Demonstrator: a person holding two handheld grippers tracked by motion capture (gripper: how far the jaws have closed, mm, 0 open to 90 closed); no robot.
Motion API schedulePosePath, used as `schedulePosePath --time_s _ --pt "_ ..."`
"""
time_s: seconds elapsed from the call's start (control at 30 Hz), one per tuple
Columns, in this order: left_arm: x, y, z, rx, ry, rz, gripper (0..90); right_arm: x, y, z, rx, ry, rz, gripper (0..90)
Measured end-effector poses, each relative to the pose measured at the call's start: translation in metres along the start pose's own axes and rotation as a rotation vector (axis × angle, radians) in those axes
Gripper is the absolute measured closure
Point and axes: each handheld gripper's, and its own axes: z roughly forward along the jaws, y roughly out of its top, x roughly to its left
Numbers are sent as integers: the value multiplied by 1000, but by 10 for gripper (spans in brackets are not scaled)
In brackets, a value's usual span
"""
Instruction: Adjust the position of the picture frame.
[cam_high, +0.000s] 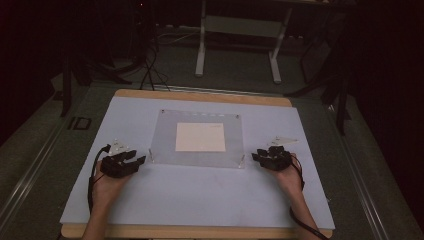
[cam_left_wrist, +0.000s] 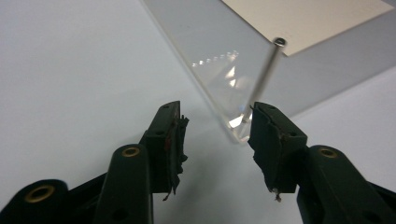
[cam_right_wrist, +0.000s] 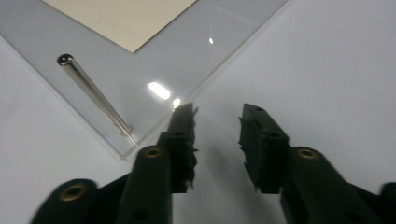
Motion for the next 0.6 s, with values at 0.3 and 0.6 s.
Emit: schedulePosePath --time_s 0.3,0.6 --pt "-8 5 5 -12 -62 50 592 16 1 0 16 76 -76 698" --pt "-8 10 13 -15 -84 65 629 27 3 2 29 140 -158 680"
